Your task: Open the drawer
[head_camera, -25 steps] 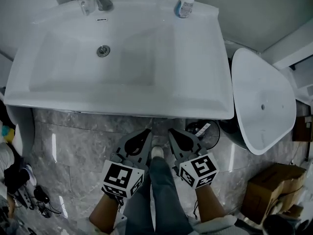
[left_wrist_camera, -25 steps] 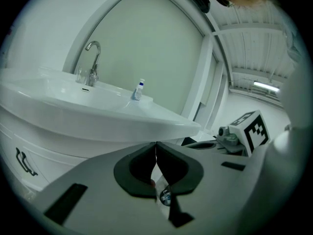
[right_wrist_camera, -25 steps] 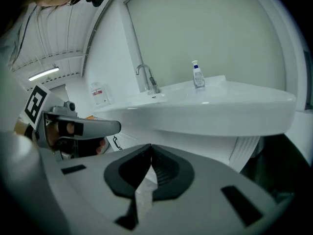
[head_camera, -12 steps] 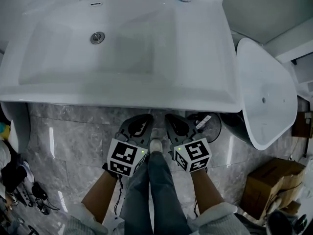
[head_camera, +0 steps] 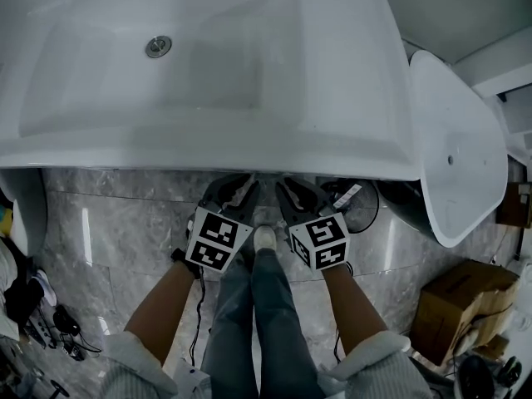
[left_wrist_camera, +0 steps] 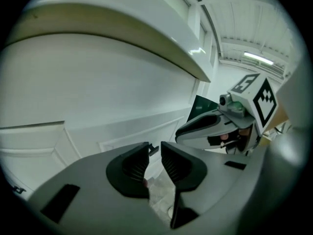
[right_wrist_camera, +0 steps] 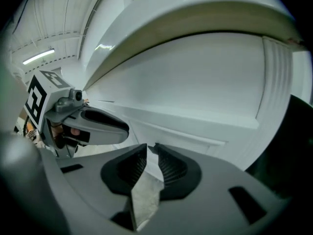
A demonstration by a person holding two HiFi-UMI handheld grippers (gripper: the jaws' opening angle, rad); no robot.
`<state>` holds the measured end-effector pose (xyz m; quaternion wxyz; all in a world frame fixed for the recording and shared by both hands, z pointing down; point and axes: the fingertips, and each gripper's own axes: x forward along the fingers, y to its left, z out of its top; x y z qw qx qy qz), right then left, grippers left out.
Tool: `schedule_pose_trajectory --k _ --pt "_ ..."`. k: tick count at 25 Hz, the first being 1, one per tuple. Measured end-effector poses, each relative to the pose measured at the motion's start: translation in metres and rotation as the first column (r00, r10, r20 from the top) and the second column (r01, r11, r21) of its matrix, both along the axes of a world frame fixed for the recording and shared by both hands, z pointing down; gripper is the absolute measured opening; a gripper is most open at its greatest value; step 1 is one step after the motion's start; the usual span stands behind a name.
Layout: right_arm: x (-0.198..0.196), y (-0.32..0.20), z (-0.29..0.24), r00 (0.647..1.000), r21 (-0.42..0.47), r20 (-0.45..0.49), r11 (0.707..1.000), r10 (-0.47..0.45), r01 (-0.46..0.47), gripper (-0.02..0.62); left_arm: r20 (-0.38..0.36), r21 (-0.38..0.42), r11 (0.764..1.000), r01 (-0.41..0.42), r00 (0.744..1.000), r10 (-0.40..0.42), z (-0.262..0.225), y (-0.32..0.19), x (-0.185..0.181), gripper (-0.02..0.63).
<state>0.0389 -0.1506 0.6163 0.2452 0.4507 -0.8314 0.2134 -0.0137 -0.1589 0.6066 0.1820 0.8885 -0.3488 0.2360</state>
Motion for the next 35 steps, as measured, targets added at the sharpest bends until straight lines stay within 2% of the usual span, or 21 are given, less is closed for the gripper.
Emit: schedule_pose_trajectory --k 1,9,16,22,27,30,35 --pt "0.000 -0.002 0.004 1.000 -0.006 -0.008 1.000 -0.003 0.003 0.064 0.012 -0.001 1.000 -0.015 1.000 0.015 0.004 -0.001 0.002 0.088" --pt "-0.001 -0.014 0.030 0.995 -0.051 -0.079 0.997 -0.056 0.052 0.075 0.118 -0.016 0.994 -0.107 0.987 0.109 0.038 -0.008 0.012 0.126" --pt "-0.004 -0.017 0.045 0.986 -0.065 -0.134 0.994 -0.096 0.088 0.081 0.175 -0.012 0.988 -0.155 0.972 0.155 0.052 -0.017 0.017 0.135" --pt "-0.009 -0.020 0.053 0.969 -0.071 -0.192 0.987 -0.158 0.147 0.081 0.254 -0.015 0.976 -0.215 0.944 0.212 0.064 -0.015 0.021 0.135" --pt "-0.009 -0.024 0.056 0.951 -0.064 -0.232 0.979 -0.205 0.195 0.081 0.256 -0.017 0.976 -0.218 0.942 0.215 0.069 -0.017 0.026 0.135" --pt "-0.009 -0.027 0.056 0.952 -0.055 -0.227 0.978 -0.207 0.200 0.081 0.271 -0.007 0.970 -0.242 0.933 0.235 0.069 -0.017 0.029 0.135" --pt "-0.013 -0.026 0.056 0.931 -0.047 -0.261 0.967 -0.254 0.250 0.060 0.296 -0.018 0.962 -0.274 0.917 0.267 0.074 -0.015 0.030 0.132"
